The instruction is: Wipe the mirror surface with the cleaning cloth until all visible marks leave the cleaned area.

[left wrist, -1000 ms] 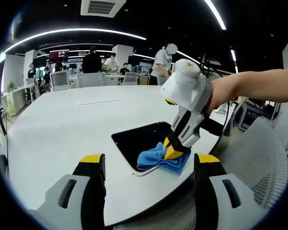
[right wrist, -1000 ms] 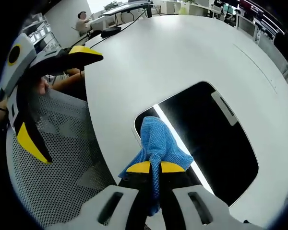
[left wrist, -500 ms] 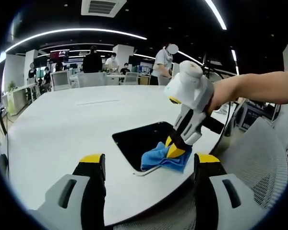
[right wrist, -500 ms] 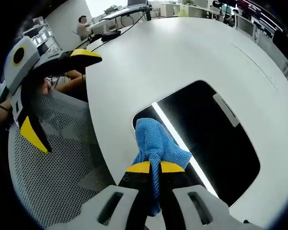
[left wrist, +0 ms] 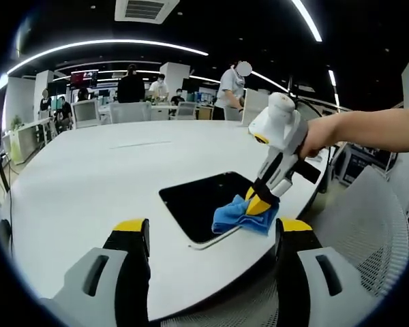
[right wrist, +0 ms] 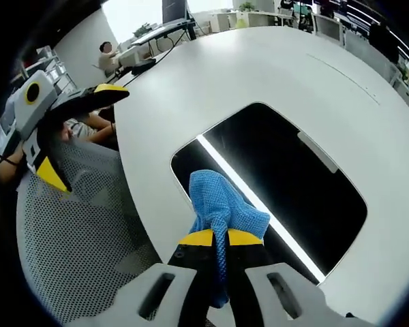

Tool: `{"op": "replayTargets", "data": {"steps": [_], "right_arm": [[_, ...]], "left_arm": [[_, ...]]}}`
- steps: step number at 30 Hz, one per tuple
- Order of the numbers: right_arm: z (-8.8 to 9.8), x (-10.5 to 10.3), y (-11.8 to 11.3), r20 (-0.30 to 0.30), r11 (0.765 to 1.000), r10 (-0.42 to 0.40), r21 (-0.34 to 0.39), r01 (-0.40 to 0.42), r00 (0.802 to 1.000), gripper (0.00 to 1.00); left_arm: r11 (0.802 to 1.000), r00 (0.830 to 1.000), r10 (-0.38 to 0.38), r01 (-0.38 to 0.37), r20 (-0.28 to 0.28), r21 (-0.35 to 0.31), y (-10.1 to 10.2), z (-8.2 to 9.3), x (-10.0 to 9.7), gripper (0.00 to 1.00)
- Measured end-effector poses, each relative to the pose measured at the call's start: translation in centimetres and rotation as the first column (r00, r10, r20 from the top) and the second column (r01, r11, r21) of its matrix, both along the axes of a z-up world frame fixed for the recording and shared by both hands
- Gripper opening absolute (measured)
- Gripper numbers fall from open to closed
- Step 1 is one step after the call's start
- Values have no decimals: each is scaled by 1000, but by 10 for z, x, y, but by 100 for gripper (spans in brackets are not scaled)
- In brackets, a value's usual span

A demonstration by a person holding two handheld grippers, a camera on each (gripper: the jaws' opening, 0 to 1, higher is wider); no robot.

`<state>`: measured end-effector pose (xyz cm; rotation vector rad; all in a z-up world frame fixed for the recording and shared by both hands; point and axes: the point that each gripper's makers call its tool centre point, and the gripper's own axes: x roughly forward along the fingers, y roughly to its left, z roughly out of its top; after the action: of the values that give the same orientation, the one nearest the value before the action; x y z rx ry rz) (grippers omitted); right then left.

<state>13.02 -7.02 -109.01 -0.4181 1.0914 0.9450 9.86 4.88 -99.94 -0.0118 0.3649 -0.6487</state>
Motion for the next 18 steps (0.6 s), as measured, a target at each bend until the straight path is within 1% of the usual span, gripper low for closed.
{"op": "replayTargets", "data": {"steps": [3, 6, 8, 10, 11, 12, 14, 16, 18], "right_arm": [[0, 0, -5, 2, 1000, -11, 3, 11, 1000, 0], [1, 0, -11, -1, 998, -47, 39, 47, 999, 0], [1, -1, -10, 8, 997, -52, 52, 51, 999, 0], [2, -1, -8, 29, 998, -37, 46, 36, 999, 0], [2, -1, -7, 52, 999, -22, 38, 20, 998, 0], [2, 0, -7, 99, 999, 26, 32, -29, 995, 0], [1, -1, -8, 107, 998, -12, 56, 6, 994, 0], [1, 0, -9, 122, 996, -33, 83, 23, 992, 0], [0, 1, -9, 138, 996, -41, 89, 29, 990, 0]], "left_arm": [[1000, 1000, -1, 1, -1, 2, 0, 0, 0, 73], [1000, 1000, -2, 2, -6, 7, 0, -1, 0, 73], [1000, 1000, -4, 4, -7, 8, 0, -2, 0, 73], [1000, 1000, -7, 7, -8, 8, -1, -2, -1, 73], [1000, 1000, -9, 9, -10, 11, -1, -2, -1, 73], [1000, 1000, -9, 9, -12, 13, -1, -3, -1, 73], [1000, 1000, -6, 6, -13, 16, -1, -3, -1, 73], [1000, 1000, -3, 3, -9, 14, 0, -2, 0, 73], [1000, 1000, -3, 4, -9, 14, 0, -2, 0, 73]]}}
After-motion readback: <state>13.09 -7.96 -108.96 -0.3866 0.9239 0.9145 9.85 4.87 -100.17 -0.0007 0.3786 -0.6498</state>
